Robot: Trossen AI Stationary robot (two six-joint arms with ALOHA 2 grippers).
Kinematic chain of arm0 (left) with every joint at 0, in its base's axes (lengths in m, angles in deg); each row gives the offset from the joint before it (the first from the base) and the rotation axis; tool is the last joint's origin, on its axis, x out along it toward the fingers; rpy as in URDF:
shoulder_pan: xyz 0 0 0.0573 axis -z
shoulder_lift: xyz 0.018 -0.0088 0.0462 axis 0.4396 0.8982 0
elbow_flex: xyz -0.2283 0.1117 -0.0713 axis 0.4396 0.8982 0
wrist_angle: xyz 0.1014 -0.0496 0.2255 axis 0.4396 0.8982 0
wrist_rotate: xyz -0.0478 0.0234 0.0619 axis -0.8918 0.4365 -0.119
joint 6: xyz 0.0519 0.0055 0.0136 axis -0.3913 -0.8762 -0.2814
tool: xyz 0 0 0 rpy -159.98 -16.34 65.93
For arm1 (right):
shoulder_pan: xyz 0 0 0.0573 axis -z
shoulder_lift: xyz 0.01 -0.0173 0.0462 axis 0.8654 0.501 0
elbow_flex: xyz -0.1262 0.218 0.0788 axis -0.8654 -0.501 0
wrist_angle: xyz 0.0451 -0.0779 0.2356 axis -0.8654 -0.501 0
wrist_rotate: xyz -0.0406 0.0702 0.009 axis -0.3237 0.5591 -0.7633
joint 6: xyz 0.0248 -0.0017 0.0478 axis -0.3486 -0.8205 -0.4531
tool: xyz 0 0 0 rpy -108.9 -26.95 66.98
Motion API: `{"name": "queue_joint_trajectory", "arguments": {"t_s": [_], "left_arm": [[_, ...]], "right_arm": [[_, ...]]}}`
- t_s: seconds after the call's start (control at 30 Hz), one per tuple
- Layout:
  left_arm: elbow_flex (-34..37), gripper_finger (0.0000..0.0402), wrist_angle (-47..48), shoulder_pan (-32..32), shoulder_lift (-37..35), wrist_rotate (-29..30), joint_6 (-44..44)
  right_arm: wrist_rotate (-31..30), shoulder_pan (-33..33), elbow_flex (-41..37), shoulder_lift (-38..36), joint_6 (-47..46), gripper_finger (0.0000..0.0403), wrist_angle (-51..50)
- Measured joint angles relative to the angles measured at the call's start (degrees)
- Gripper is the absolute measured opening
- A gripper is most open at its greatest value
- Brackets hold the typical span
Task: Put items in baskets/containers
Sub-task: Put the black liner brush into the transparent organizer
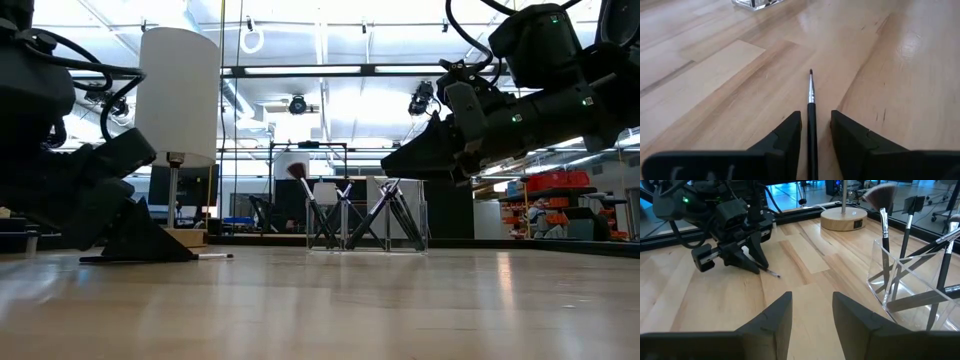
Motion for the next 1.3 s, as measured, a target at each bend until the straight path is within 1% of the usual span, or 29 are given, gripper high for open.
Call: {"name": "queue_joint_trajectory", "arguments": {"t_s": [0.1, 0.17, 0.27, 0.37, 0.43, 0.57, 0.7, 0.87, 0.97, 1.1, 1.2, 1.3], "left_arm": [[0.28, 0.0105, -0.43, -0.05, 0.00, -0.31, -0.02], [0.43, 0.0094, -0.52, -0.09, 0.00, -0.54, -0.05], [0.44, 0.0065, -0.20, -0.13, 0.00, -0.64, -0.07], [0.46, 0.0026, 0.07, -0.18, -0.04, -0.94, -0.22], [0.78, 0.0013, -0.33, -0.18, -0.09, -1.23, -0.12], [1.01, 0.0016, -0.90, -0.18, -0.11, -1.41, 0.50], [1.46, 0.0013, -4.64, -0.21, 0.12, -1.77, -0.49], [1.68, 0.0014, -13.02, -0.29, 0.43, -2.69, -6.09], [1.49, 0.0016, -16.55, -0.70, 0.54, -4.44, -8.98], [1.44, 0.0013, -20.08, -2.74, 0.46, -6.42, -11.18], [1.31, 0.0015, -23.92, -4.34, 0.42, -8.15, -14.74], [1.27, 0.0019, -29.84, -5.81, 0.33, -10.15, -19.51]], "right_arm": [[0.02, 0.18, 0.00, 0.00, 0.12, 0.0141, 0.00], [0.02, 0.26, 0.00, 0.00, 0.12, 0.0141, 0.00], [0.00, 0.24, 0.00, 0.00, 0.12, 0.0141, 0.00], [0.02, 0.24, 0.00, 0.00, 0.13, 0.0141, 0.00], [0.02, 0.24, 0.00, 0.00, 0.14, 0.0141, 0.00], [0.02, 0.24, 0.00, 0.00, 0.14, 0.0141, 0.00], [0.02, 0.24, 0.00, 0.00, 0.09, 0.0141, -0.02], [0.00, 0.24, 0.00, 0.00, 0.07, 0.0141, -0.02], [0.00, 0.24, 0.00, 0.00, -0.08, 0.0141, -0.02], [0.02, 0.24, 0.00, 0.00, -0.45, 0.0141, -0.02], [0.02, 0.24, 0.00, 0.00, -1.30, 0.0141, -0.02], [0.03, 0.24, 0.00, 0.00, -1.98, 0.0141, -0.04]]}}
